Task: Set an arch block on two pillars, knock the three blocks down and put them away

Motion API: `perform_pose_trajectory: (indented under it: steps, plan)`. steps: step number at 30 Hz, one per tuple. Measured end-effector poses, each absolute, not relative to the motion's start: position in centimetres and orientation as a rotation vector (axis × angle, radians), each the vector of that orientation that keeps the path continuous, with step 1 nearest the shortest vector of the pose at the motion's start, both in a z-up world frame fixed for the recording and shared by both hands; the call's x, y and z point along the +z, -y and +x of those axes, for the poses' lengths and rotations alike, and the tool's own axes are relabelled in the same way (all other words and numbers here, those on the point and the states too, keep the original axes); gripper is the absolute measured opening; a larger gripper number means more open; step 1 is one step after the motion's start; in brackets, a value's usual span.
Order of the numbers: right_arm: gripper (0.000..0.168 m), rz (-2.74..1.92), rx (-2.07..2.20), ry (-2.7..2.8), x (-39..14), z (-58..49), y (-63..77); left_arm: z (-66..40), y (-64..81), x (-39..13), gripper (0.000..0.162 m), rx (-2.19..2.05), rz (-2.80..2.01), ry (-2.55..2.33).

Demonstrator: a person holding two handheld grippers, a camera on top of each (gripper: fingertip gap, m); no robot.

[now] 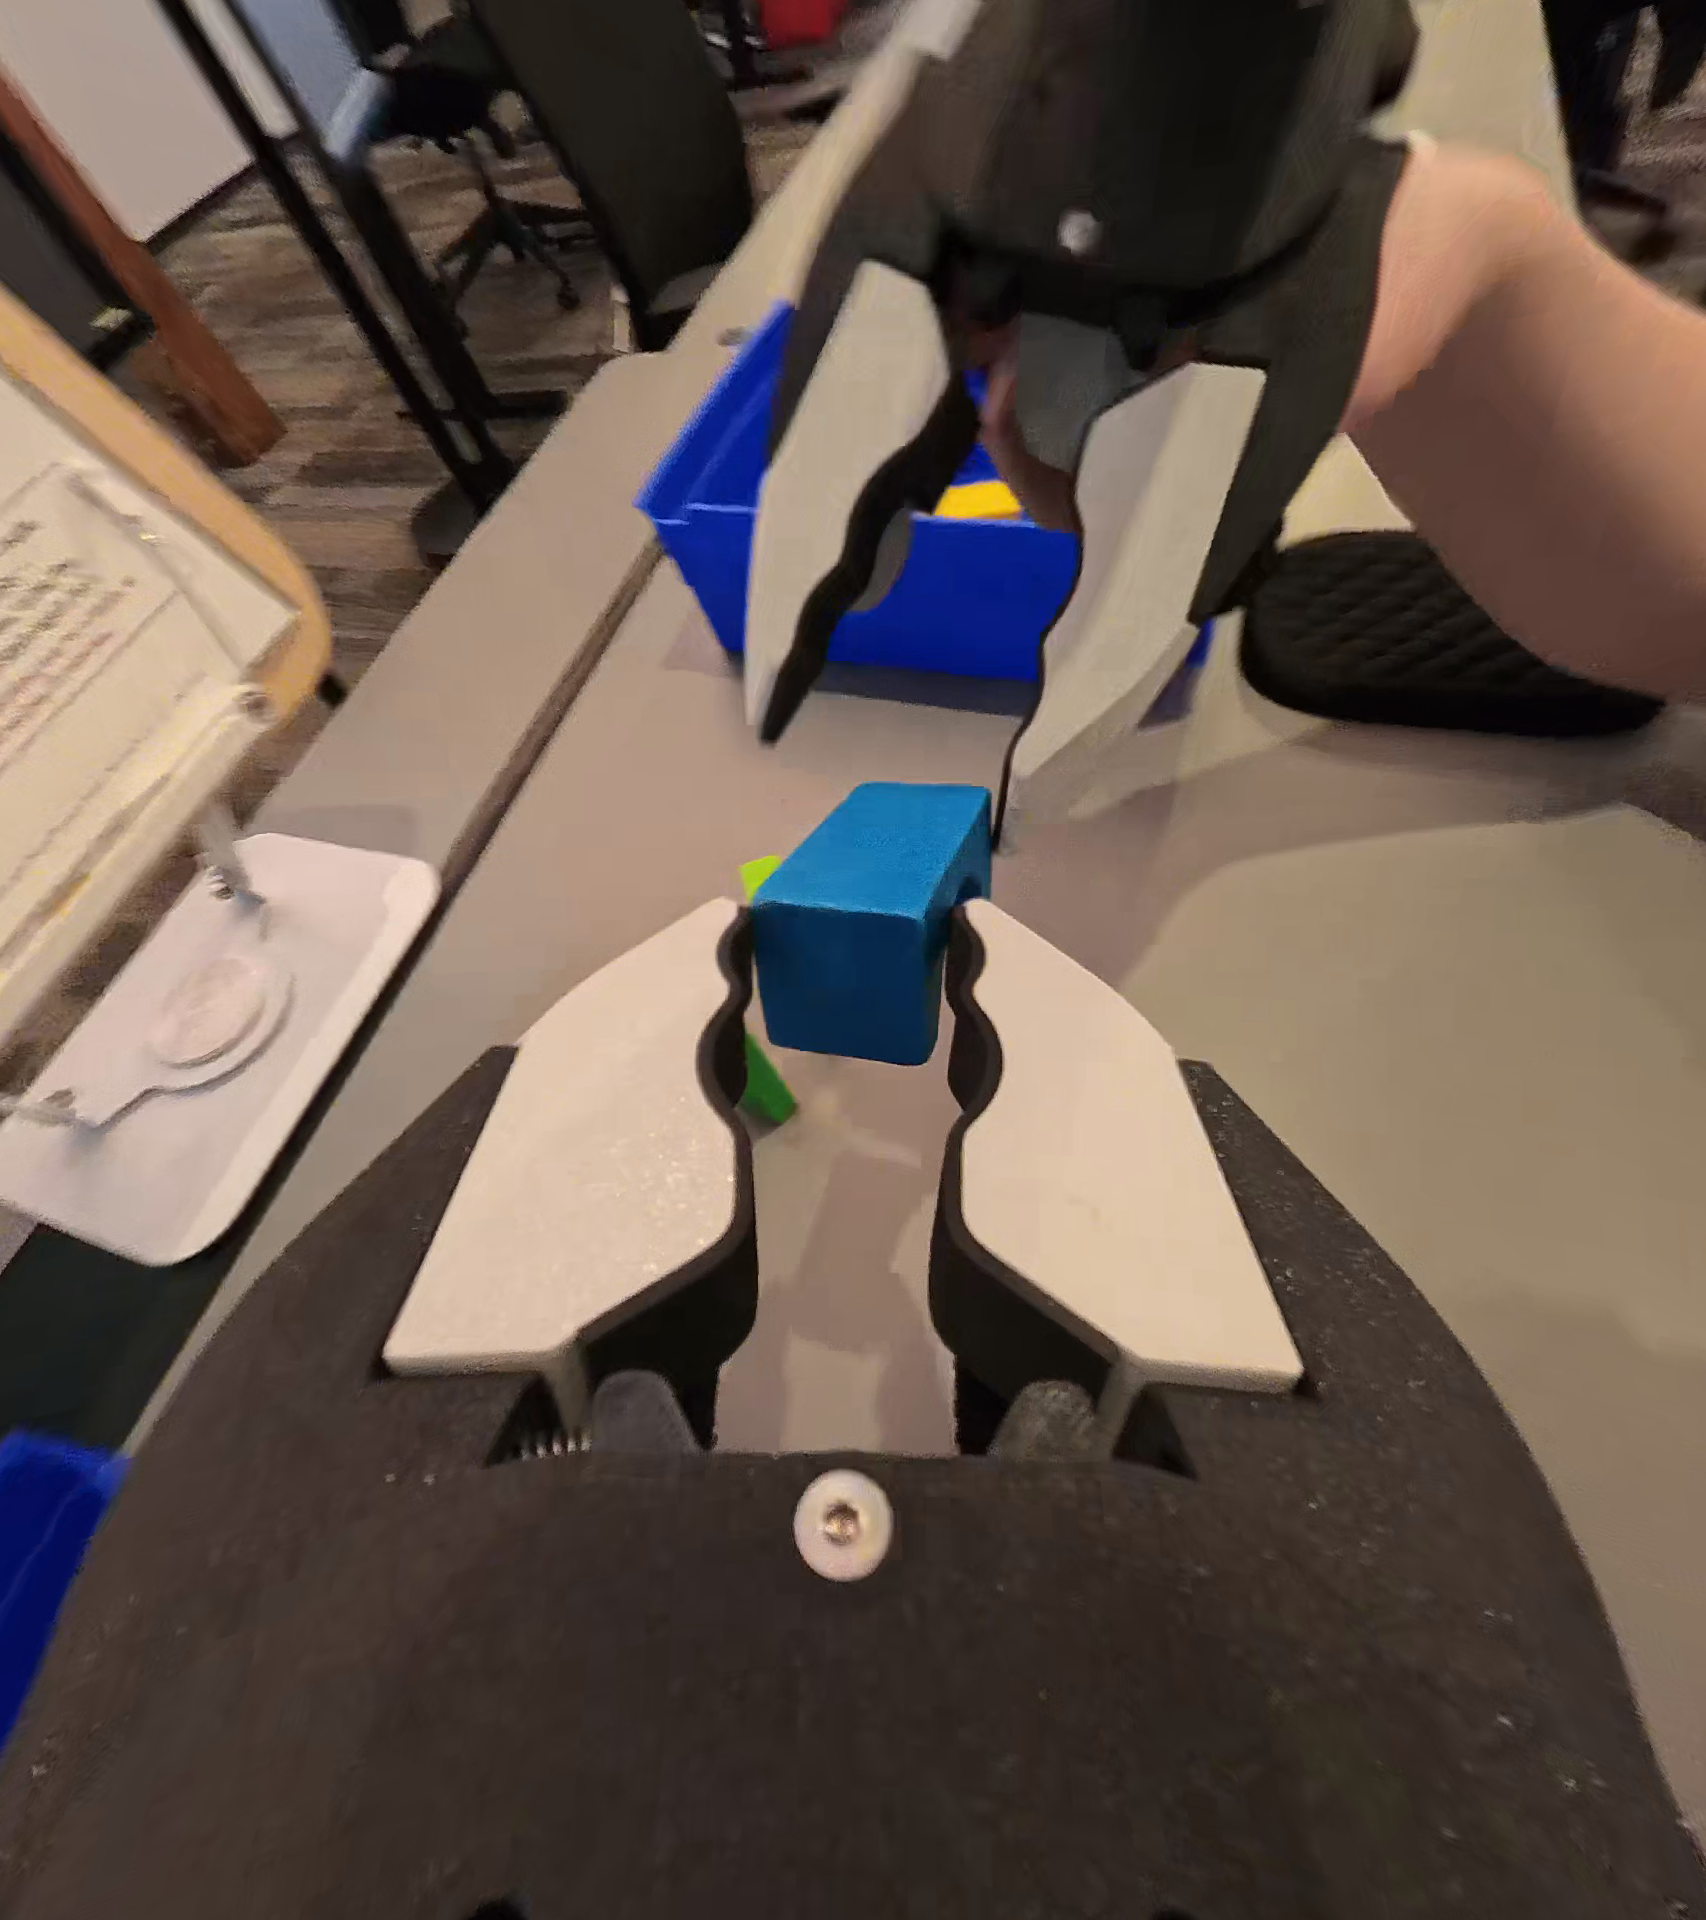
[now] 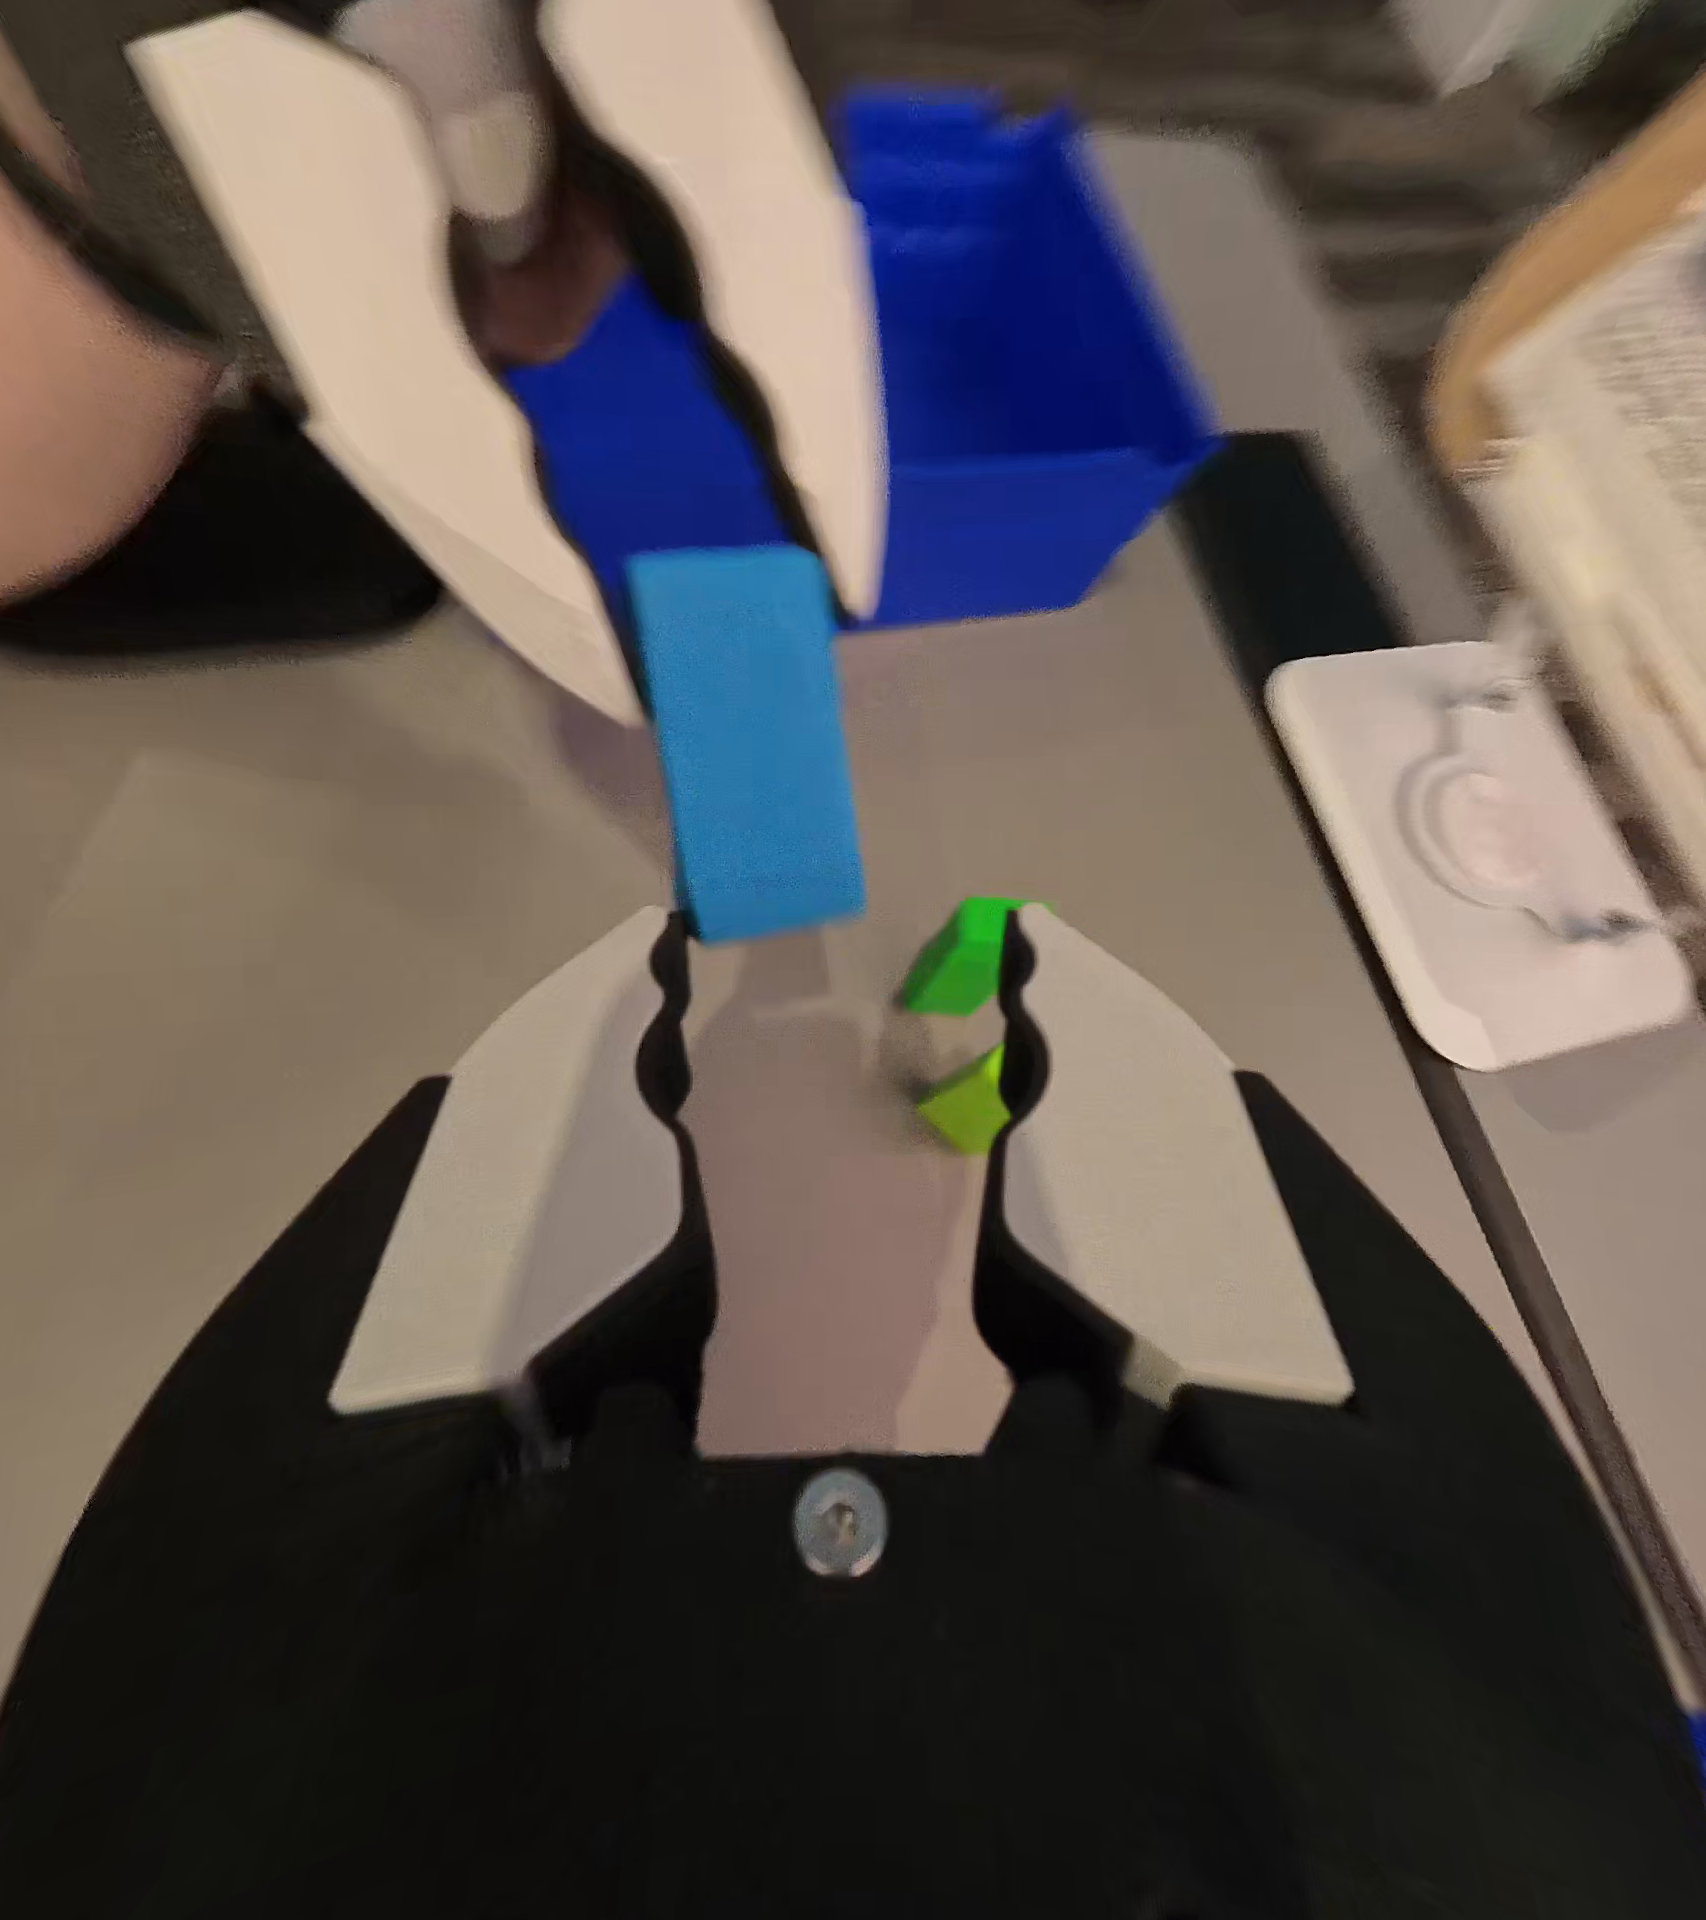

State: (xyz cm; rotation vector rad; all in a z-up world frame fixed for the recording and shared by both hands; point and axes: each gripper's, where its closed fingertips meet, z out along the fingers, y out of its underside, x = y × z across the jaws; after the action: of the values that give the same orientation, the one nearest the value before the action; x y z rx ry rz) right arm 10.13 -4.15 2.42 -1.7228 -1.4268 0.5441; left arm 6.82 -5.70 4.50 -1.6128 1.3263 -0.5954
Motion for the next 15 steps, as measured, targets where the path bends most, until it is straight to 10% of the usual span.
perform_pose_trajectory:
  steps: [15]
  plan:
    - [0.067, -2.029, 0.401, 0.766, -10.0, 13.1, -3.0, 2.0, 4.9, 9.4, 0.036, -0.641, -1.581, -1.105]
